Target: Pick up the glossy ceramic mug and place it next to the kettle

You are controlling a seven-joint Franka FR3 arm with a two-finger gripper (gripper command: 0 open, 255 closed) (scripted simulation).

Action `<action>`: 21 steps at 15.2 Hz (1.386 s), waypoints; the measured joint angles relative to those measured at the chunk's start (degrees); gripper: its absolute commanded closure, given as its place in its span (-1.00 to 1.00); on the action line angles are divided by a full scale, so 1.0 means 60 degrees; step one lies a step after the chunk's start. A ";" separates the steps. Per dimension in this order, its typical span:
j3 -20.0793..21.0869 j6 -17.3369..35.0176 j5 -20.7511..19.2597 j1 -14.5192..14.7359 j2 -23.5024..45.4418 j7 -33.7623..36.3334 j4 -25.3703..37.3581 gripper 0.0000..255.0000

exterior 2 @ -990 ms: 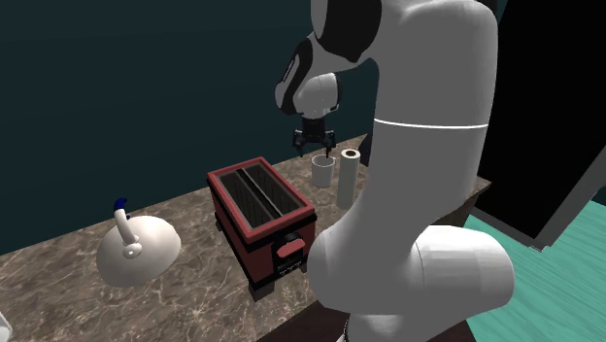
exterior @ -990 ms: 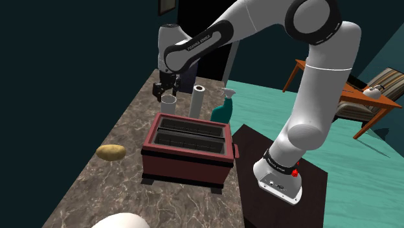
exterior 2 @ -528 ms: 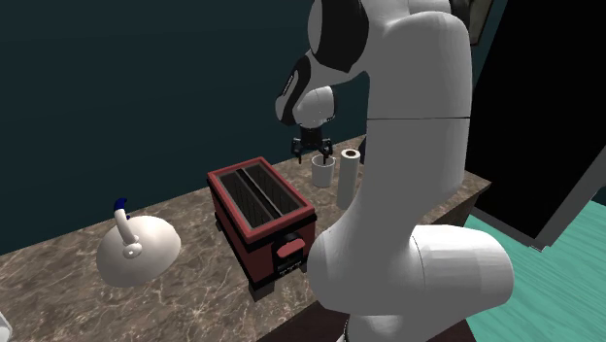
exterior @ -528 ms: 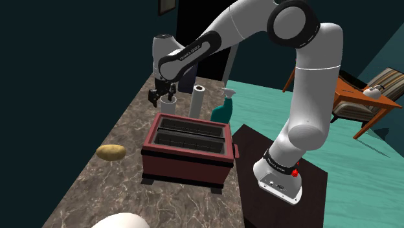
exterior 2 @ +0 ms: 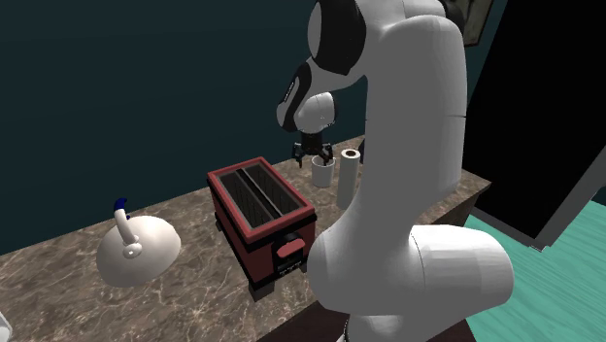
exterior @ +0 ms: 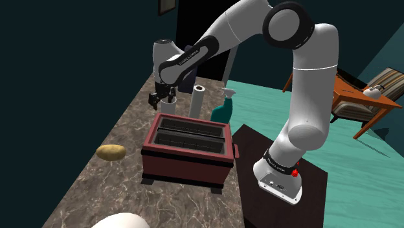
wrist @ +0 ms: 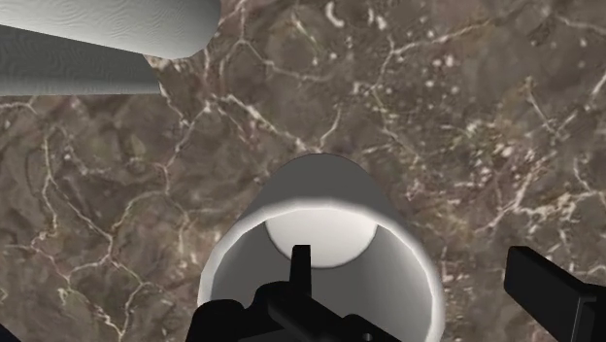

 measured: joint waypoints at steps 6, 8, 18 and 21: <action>0.0000 0.0001 0.0000 0.0000 0.0001 0.0000 0.0000 1.00; 0.0000 0.0001 0.0000 0.0000 0.0002 0.0000 -0.0001 1.00; 0.0071 -0.0487 0.0137 -0.0053 -0.0418 -0.0119 0.0079 1.00; 0.0113 -0.0788 0.0222 -0.0081 -0.0704 -0.0185 0.0101 1.00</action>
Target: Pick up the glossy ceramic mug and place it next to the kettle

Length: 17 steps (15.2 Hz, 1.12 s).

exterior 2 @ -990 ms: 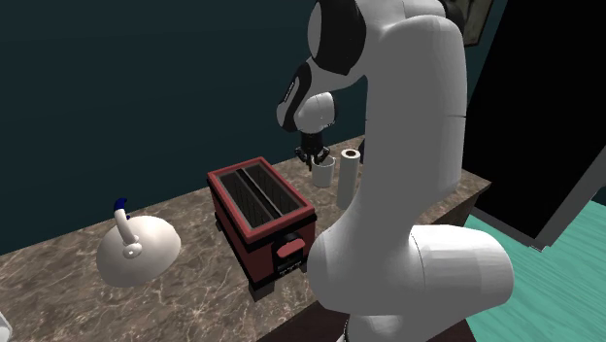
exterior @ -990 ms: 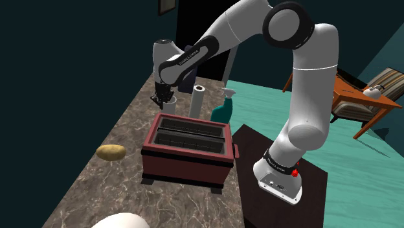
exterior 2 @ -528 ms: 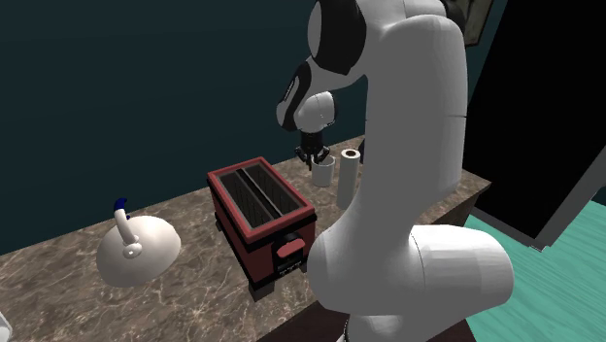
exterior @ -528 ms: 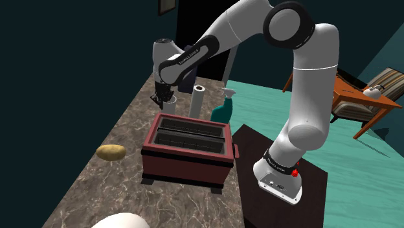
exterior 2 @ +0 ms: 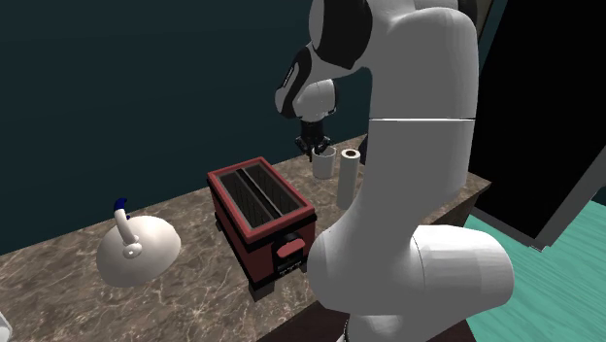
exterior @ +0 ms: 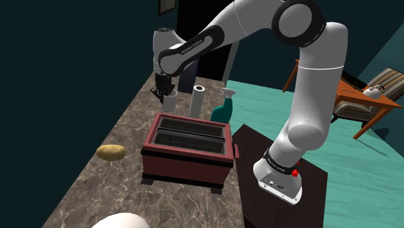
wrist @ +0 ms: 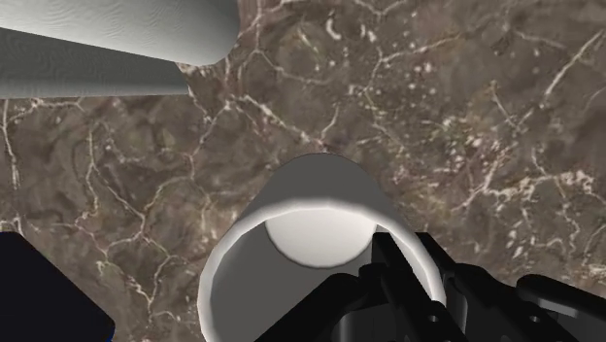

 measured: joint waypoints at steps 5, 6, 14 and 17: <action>0.0053 -0.0531 0.0115 -0.0019 -0.0320 -0.0088 0.0218 1.00; 0.0063 -0.0634 0.0140 -0.0026 -0.0394 -0.0110 0.0250 1.00; 0.0123 -0.1507 0.0310 -0.0061 -0.0890 -0.0260 0.0641 1.00; 0.0143 -0.1843 0.0367 -0.0066 -0.1070 -0.0303 0.0801 1.00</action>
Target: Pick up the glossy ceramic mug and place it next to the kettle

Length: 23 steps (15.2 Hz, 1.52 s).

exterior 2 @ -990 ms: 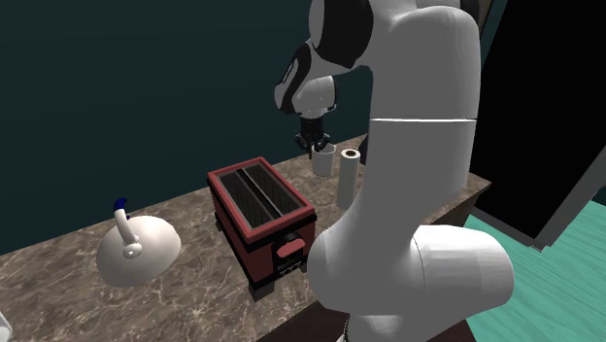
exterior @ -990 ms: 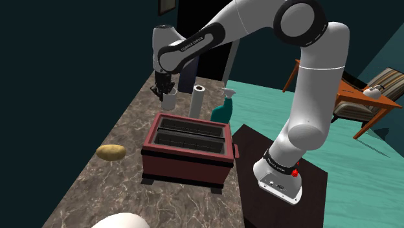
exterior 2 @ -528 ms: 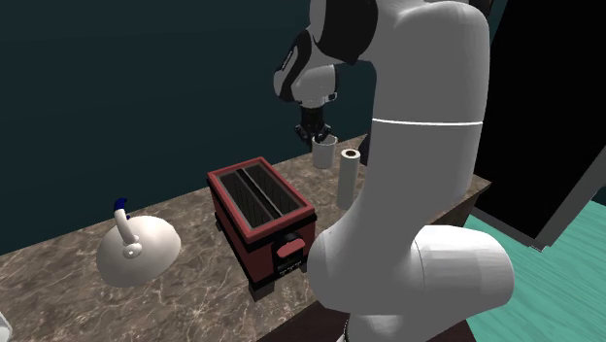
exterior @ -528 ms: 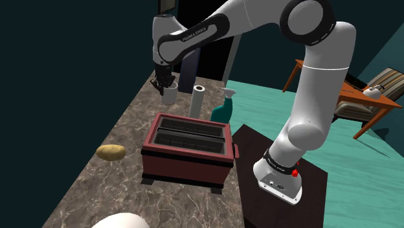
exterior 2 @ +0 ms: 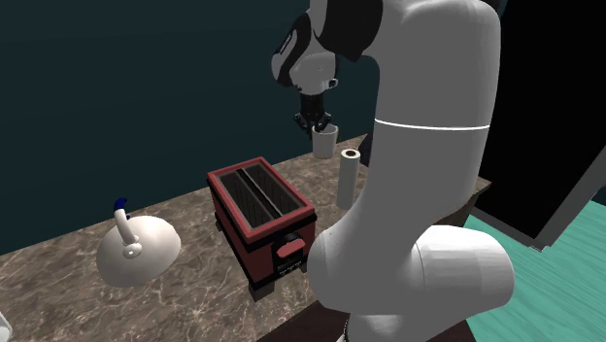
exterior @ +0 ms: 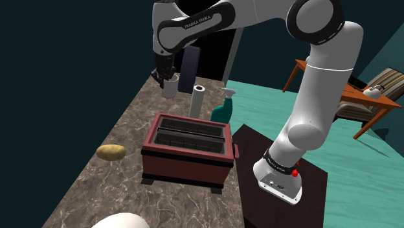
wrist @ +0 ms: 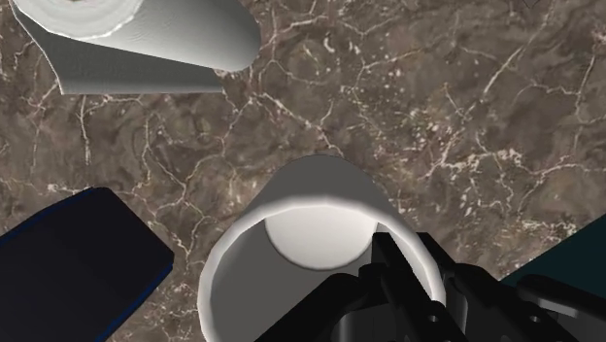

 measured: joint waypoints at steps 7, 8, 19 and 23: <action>0.0023 -0.0773 0.0106 -0.0021 -0.0305 -0.0115 0.0479 1.00; 0.0029 -0.0905 0.0123 -0.0020 -0.0361 -0.0126 0.0554 1.00; 0.0055 -0.2236 0.0233 -0.0021 -0.0651 -0.0261 0.1606 1.00; 0.0097 -0.2601 0.0254 0.0033 -0.0761 -0.0197 0.1858 1.00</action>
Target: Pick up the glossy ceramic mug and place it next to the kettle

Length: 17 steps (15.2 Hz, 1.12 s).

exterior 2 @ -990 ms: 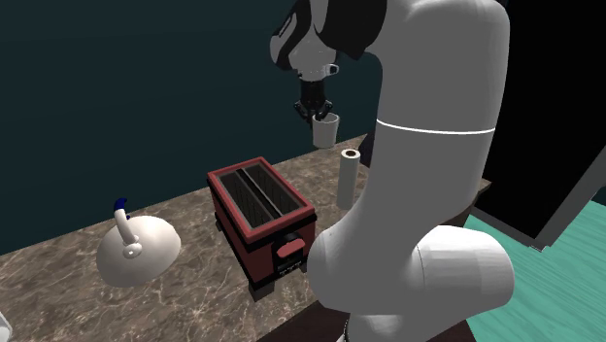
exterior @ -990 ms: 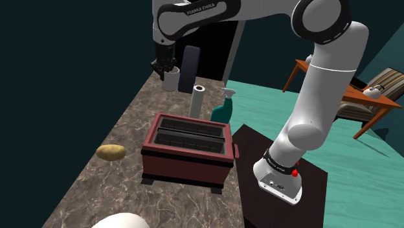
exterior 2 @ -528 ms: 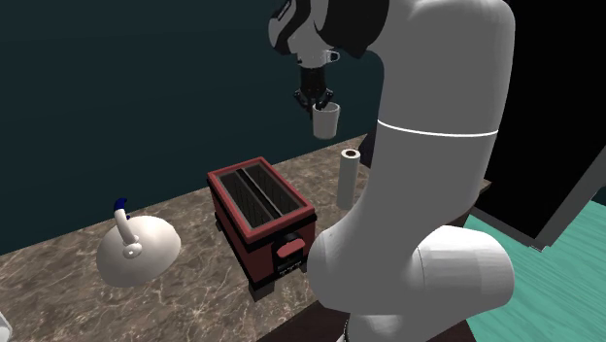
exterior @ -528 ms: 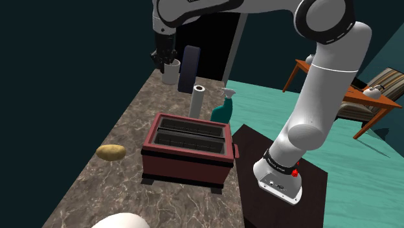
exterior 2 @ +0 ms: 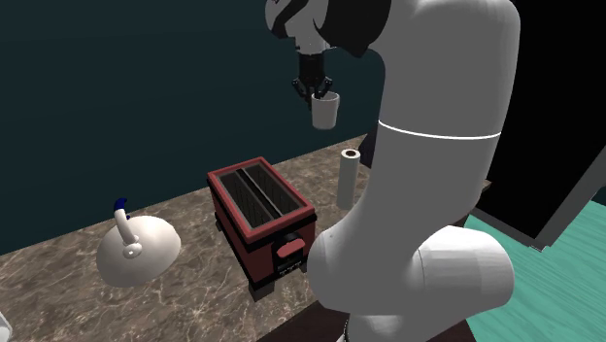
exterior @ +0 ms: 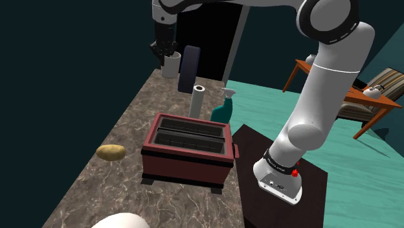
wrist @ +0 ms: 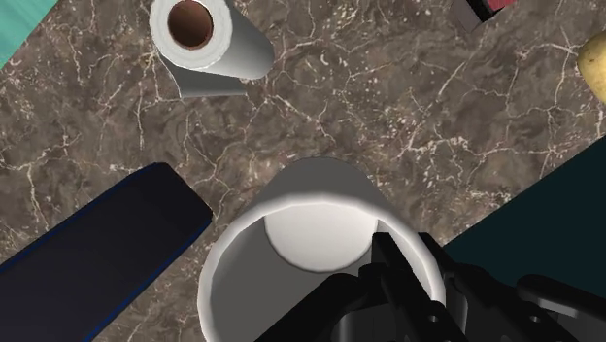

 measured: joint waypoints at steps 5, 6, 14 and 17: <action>0.0390 0.0004 0.0007 0.0521 -0.0362 0.0906 -0.0431 1.00; 0.0466 -0.0018 0.0013 0.0616 -0.0436 0.1075 -0.0493 1.00; 0.1245 -0.0097 -0.0065 0.1622 -0.0537 0.2875 -0.0643 1.00; 0.1529 -0.0138 -0.0092 0.1989 -0.0554 0.3535 -0.0673 1.00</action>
